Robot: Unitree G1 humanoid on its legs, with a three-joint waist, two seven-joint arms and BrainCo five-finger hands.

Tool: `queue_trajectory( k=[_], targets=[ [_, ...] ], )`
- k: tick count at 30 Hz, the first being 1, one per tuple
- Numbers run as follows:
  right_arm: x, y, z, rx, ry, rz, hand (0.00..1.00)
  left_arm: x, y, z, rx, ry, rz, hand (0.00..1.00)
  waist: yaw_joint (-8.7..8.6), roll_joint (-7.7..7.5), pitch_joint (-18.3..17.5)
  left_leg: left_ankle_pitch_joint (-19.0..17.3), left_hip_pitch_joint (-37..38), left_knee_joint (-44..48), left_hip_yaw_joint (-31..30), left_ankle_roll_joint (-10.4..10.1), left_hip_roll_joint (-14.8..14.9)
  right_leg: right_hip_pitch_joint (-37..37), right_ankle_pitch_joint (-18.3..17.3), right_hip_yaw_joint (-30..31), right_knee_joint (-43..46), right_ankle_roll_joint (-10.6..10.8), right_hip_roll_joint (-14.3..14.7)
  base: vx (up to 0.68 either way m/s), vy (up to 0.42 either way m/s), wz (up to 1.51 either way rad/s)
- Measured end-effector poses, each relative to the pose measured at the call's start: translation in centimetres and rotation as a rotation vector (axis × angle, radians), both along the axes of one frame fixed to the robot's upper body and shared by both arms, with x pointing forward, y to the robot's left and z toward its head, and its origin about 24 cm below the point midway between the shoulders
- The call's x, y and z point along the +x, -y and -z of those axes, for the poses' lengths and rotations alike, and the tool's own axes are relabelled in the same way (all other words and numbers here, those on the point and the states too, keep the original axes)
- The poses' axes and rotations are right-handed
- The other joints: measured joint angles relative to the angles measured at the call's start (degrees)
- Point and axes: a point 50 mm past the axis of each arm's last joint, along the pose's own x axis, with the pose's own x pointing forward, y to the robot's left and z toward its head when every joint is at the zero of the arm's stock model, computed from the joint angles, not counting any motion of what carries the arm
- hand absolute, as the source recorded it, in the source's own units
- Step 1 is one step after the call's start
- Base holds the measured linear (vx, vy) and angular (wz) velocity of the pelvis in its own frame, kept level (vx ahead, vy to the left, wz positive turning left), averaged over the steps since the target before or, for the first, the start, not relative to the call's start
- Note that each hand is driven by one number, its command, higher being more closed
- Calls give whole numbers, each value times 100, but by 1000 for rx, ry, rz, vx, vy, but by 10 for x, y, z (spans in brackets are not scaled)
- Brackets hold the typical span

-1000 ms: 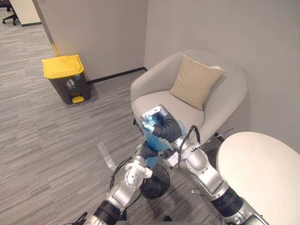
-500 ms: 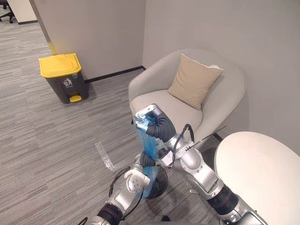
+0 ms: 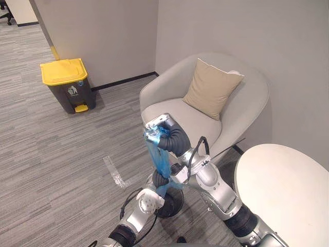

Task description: Gather rubbish on tea table into small bin, then transfer packed bag to large trash can.

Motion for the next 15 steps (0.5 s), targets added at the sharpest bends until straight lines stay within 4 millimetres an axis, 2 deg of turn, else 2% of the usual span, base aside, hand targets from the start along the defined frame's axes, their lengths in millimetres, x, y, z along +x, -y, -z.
queue_trajectory(
  k=[2, 4, 7, 15],
  targets=[
    [-2, 3, 11, -54, -11, 19, 0, 0, -4, -3, -19, 7, -25, 100, 2, 0, 0, -2, -3, 0, 0, 2, -3, 0, -4, 0, -1, 5, -3, 0, 0, 0],
    [0, 15, 34, -181, -32, 75, 0, -1, -10, -8, -43, 31, -52, 100, 3, 0, 0, -5, -11, 0, -5, 6, -10, 0, -9, -4, -7, 11, -10, 0, 0, 0],
    [0, 33, 53, -344, -13, 157, 0, 0, -17, -13, -71, 51, -91, 100, 14, 3, 2, -6, -25, -1, -13, 11, -16, -2, -11, -13, -18, 14, -17, 0, 0, 1],
    [3, 78, 65, -597, 103, 380, 0, 0, -34, -16, -116, 57, -182, 100, 10, 31, 22, 7, -50, 0, -19, 66, -31, -7, -16, -28, -40, 22, -36, 0, 0, 0]
  ],
)
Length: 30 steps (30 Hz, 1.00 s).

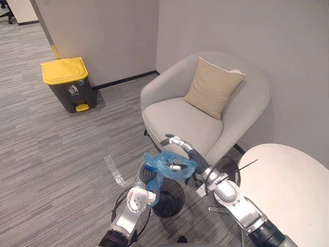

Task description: Gather rubbish on tea table into small bin, then transfer packed bag to large trash can.

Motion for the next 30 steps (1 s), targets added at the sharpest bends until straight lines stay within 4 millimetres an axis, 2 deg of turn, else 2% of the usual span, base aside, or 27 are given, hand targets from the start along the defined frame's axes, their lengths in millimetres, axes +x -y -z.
queue_trajectory(
  k=[4, 11, 17, 19, 20, 22, 25, 30],
  targets=[
    [-3, 14, 4, -10, 15, 92, 0, -1, -10, 1, -18, -7, -53, 100, -2, 26, 17, -6, -2, 1, 1, 8, -9, 2, -1, -1, -11, 2, -9, 0, 0, 0],
    [-3, 31, 14, 110, -4, 318, 0, -15, -29, 13, -39, -66, -146, 100, -38, 92, 62, -6, -4, 27, -1, 10, -20, 11, -1, -34, -13, 2, -15, 0, 0, 1],
    [-11, 47, 84, 24, -325, 398, 0, -33, -45, 44, -55, -228, -211, 100, -38, 168, 112, -50, -3, 1, -110, -17, -87, 110, -36, -156, -90, 33, -78, -1, 4, 11],
    [-21, 58, 121, 22, -508, 492, 0, -44, -52, 57, -72, -303, -246, 100, -34, 217, 144, -65, -3, 1, -116, -3, -120, 112, -62, -168, -75, 44, -109, 16, 9, 4],
    [-24, 61, 129, 30, -548, 519, 0, -47, -54, 60, -77, -318, -259, 100, -34, 225, 149, -68, -2, 2, -114, -1, -125, 112, -64, -167, -75, 47, -114, 34, 3, 2],
    [-44, 74, 166, 69, -759, 650, 0, -63, -64, 72, -106, -396, -311, 100, -34, 251, 157, -87, 14, 30, -100, 18, -148, 119, -70, -153, -76, 57, -136, 54, -2, -2],
    [-69, 85, 194, 129, -940, 779, 0, -84, -73, 88, -126, -495, -366, 100, -20, 263, 165, -127, 175, 31, -37, 52, -167, 268, -72, -116, -91, 62, -164, 65, -5, -10],
    [-96, 101, 217, 214, -1104, 971, 0, -108, -82, 103, -185, -601, -449, 100, -5, 380, 274, -179, 294, 33, 119, 68, -182, 296, -84, 41, -78, 74, -184, 21, 2, -15]
  ],
)
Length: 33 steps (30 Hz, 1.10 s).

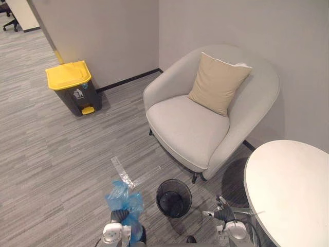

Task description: Gather rubbish on tea table into small bin, then transfer packed bag to large trash can.

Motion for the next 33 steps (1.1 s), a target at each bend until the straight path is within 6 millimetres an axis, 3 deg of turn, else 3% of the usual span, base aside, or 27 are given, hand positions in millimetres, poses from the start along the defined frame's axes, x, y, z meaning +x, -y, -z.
queue_trajectory(
  k=[5, 8, 9, 10, 11, 12, 14, 15, 16, 17, 18, 19, 20, 21, 23, 24, 25, 27, 29, 31, 33],
  targets=[
    [4, -6, 3, 43, -9, 87, 0, -10, -5, 5, -22, -33, -85, 100, 83, -41, 410, -67, 30, 140, 321, 37, 21, -219, 20, 288, 316, 18, 16, -34, 8, -31],
    [12, -14, 0, 57, 15, 92, 0, 2, 0, 2, -38, 2, -87, 100, 160, -74, 521, -401, -528, 952, 351, 96, 105, -628, 20, 240, 805, 19, 30, -100, -10, -16],
    [15, -17, -2, 61, 30, 95, 0, 9, 6, -1, -60, 32, -97, 100, 192, -18, 549, -604, -761, 1327, 331, 198, 260, -754, -97, 165, 1095, 44, 29, -128, -11, 13],
    [19, -21, -3, 71, 43, 93, 0, 14, 9, -4, -74, 57, -108, 100, 225, -6, 582, -662, -839, 1533, 316, 217, 276, -1004, -561, -11, 2159, 5, -2, -111, -7, 17],
    [17, -22, -3, 74, 42, 95, 0, 15, 9, -4, -76, 64, -113, 100, 249, -9, 588, -679, -845, 1591, 292, 216, 263, -1075, -705, -28, 2624, 34, -16, -89, -55, 36],
    [15, -26, -3, 81, 44, 94, 0, 15, 10, -5, -79, 73, -122, 100, 296, -50, 574, -724, -867, 1765, 160, 204, 225, -1087, -1052, -5, 3707, 161, -40, -112, -125, 45],
    [17, -31, -4, 91, 49, 86, 0, 11, 6, -7, -71, 81, -138, 100, 339, -172, 480, -715, -1042, 1935, 23, 196, 163, -981, -1261, 95, 4407, 321, -63, -140, -204, 48],
    [19, -32, -5, 90, 62, 79, 0, 8, 5, -7, -70, 82, -146, 100, 389, -303, 415, -666, -1213, 2101, -56, 126, 147, -894, -1494, 219, 4210, 352, -16, -139, -233, 31],
    [26, -30, -10, 83, 92, 79, 0, 11, 10, -7, -85, 88, -149, 100, 480, -173, 384, -556, -1373, 2094, -163, 54, 214, -877, -1603, 189, 3858, 238, 146, -122, -207, 18],
    [27, -28, -12, 76, 102, 82, 0, 12, 13, -7, -95, 92, -151, 100, 542, -116, 349, -505, -1445, 2032, -210, 115, 239, -859, -1659, 180, 3660, 154, 209, -164, -176, -6],
    [31, -23, -16, 56, 125, 87, 0, 15, 19, -9, -108, 110, -147, 100, 675, -34, 324, -304, -1567, 1871, -283, 187, 256, -775, -1908, 112, 3206, -84, 265, -190, -187, -5],
    [36, -23, -19, 52, 145, 89, 0, 15, 23, -9, -116, 108, -140, 100, 670, -24, 327, -141, -1676, 1779, -331, 74, 249, -783, -2122, 51, 3011, -226, 263, -275, -234, 42],
    [40, -17, -21, 40, 157, 102, 0, 22, 30, -10, -129, 113, -110, 100, 554, 150, 398, 113, -1811, 1626, -598, 67, 256, -823, -2172, -198, 3002, -302, 337, -258, -181, 85],
    [37, -16, -20, 33, 147, 111, 0, 26, 36, -11, -141, 121, -89, 100, 511, 206, 423, 267, -1810, 1433, -750, 125, 258, -822, -2155, -415, 3020, -338, 373, -303, -179, 122],
    [27, -17, -15, 33, 118, 128, 0, 27, 46, -11, -162, 120, -69, 100, 481, 273, 416, -62, -1800, 1107, -696, 161, 363, -735, -1991, -850, 2773, -549, 388, -251, -83, 97],
    [29, -24, -15, 52, 124, 149, 0, 33, 47, -13, -161, 137, -57, 100, 403, 106, 513, -277, -1849, 1355, -343, 232, 386, -649, -1796, -1142, 2525, -666, 208, -140, 14, 65],
    [30, -24, -15, 55, 125, 157, 0, 36, 47, -15, -160, 148, -57, 100, 407, 34, 559, -275, -1884, 1623, -204, 236, 370, -640, -1743, -1186, 2479, -691, 147, -161, -60, 84],
    [28, -21, -15, 45, 120, 167, 0, 41, 51, -16, -165, 154, -36, 100, 383, -26, 549, -666, -1945, 3319, 291, 354, 424, -624, -1530, -1624, 2295, -714, -68, -167, -52, 79],
    [23, -20, -13, 44, 107, 172, 0, 39, 51, -13, -165, 133, -36, 100, 290, 58, 501, -1377, -1538, 3608, 616, 333, 594, -612, -1492, -1929, 2297, -659, -192, -95, 69, 79],
    [17, -19, -8, 46, 74, 185, 0, 37, 52, -10, -162, 109, -27, 100, 273, 83, 482, -1661, -1200, 3392, 811, 299, 684, -607, -1443, -2130, 2273, -567, -288, -66, 130, 67],
    [13, -16, -3, 46, 35, 200, 0, 35, 50, -7, -150, 85, -13, 100, 245, 99, 437, -1605, -1065, 2753, 835, 106, 500, -555, -1327, -2181, 2002, -341, -293, -57, 202, 65]
  ],
)
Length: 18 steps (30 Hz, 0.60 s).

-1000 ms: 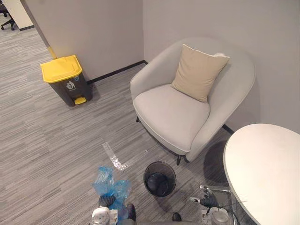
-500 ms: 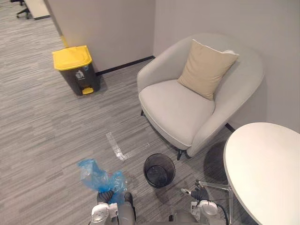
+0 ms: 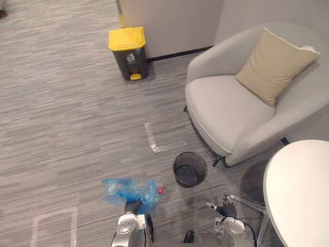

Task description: Gather rubbish on tea table into small bin, then transfer packed bag to large trash can.

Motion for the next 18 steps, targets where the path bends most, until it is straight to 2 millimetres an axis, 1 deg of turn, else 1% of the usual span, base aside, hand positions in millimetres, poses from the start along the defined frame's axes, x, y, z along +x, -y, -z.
queue_trajectory(
  k=[1, 2, 3, 4, 5, 6, 7, 8, 9, 10, 11, 12, 13, 14, 15, 16, 17, 18],
  targets=[
    [-2, -5, 4, 18, -28, -3, 0, -4, -7, 3, 29, -26, 23, 100, 4, -102, -44, 307, 120, -498, -41, 72, -254, 117, 231, 4, -405, 118, -31, -37, 156, 53],
    [-3, -6, 5, 22, -35, -4, 0, -5, -10, 3, 39, -29, 27, 100, 2, -109, -49, 400, 172, -655, -78, 91, -321, 189, 329, -6, -565, 132, -33, -18, 137, 44],
    [-4, -6, 6, 24, -44, -5, 0, -8, -17, 5, 59, -41, 31, 100, -10, -104, -48, 531, 242, -880, -191, 157, -458, 364, 506, -73, -893, 214, -59, -25, 143, 41],
    [-6, -5, 8, 24, -61, -3, 0, -11, -20, 6, 67, -51, 29, 100, -15, -98, -50, 574, 255, -928, -298, 212, -546, 465, 588, -176, -1015, 257, -98, -25, 143, 43],
    [-7, -5, 8, 24, -65, -4, 0, -12, -22, 6, 72, -55, 28, 100, -12, -99, -52, 585, 255, -935, -320, 229, -568, 488, 605, -203, -1037, 261, -109, -39, 119, 39],
    [-5, -6, 8, 25, -67, -7, 0, -16, -31, 7, 95, -68, 28, 100, -1, -108, -52, 600, 255, -938, -393, 255, -638, 546, 628, -242, -1093, 290, -141, -62, 103, 29],
    [-3, -6, 8, 26, -63, -9, 0, -17, -33, 7, 103, -74, 30, 100, -1, -120, -50, 586, 253, -917, -452, 292, -733, 533, 607, -282, -1078, 319, -206, -79, 128, 26],
    [-2, -6, 8, 25, -61, -9, 0, -18, -34, 8, 108, -78, 32, 100, 0, -124, -47, 565, 247, -896, -464, 315, -752, 534, 576, -288, -1055, 336, -226, -68, 119, 18],
    [0, -5, 7, 25, -58, -4, 0, -22, -37, 9, 115, -89, 28, 100, 5, -162, -19, 416, 204, -723, -497, 411, -825, 514, 368, -295, -871, 452, -355, -33, 141, 22],
    [-1, -6, 7, 25, -63, -4, 0, -24, -38, 9, 114, -93, 19, 100, 4, -213, 11, 169, 89, -373, -553, 481, -891, 471, 167, -294, -557, 581, -482, -8, 142, 25],
    [-1, -6, 8, 24, -64, -5, 0, -24, -39, 9, 115, -93, 18, 100, 5, -215, 12, 82, 53, -257, -579, 489, -918, 468, 108, -294, -460, 623, -524, 35, 158, 29],
    [-2, -6, 8, 19, -71, -14, 0, -25, -40, 10, 117, -97, 18, 100, 4, -235, 23, -115, 21, -43, -638, 518, -985, 508, -37, -292, -284, 794, -618, 146, 157, 29],
    [-4, -2, 9, 6, -82, -19, 0, -26, -42, 10, 124, -101, 18, 100, -25, -264, 66, -377, 47, 175, -800, 563, -1102, 439, 34, -45, 457, 747, -765, 156, 177, 33],
    [-3, -3, 9, 6, -80, -25, 0, -25, -42, 10, 124, -103, 18, 100, -30, -257, 85, -434, 55, 241, -852, 604, -1114, 266, 132, 144, 894, 622, -795, 208, 171, 44],
    [-3, -8, 9, 21, -80, -26, 0, -22, -43, 9, 127, -97, 18, 100, -74, -247, 130, -511, 155, 279, -992, 675, -1108, -302, 422, 618, 1936, 400, -758, 100, 111, 37],
    [-4, -11, 10, 30, -81, -29, 0, -23, -44, 8, 130, -97, 17, 100, -78, -239, 156, -540, 194, 276, -1040, 686, -1104, -423, 421, 751, 2169, 385, -698, 254, 96, 52],
    [-1, -14, 9, 39, -70, -32, 0, -26, -50, 9, 136, -108, -5, 100, -86, -315, 165, -662, 307, 256, -1164, 719, -1096, -748, 117, 933, 2407, 422, -438, 173, 31, 35],
    [-1, -14, 9, 38, -70, -32, 0, -26, -50, 9, 136, -108, -8, 100, -86, -340, 156, -689, 338, 253, -1187, 726, -1097, -797, 64, 922, 2366, 411, -379, 348, 23, 39]
  ],
)
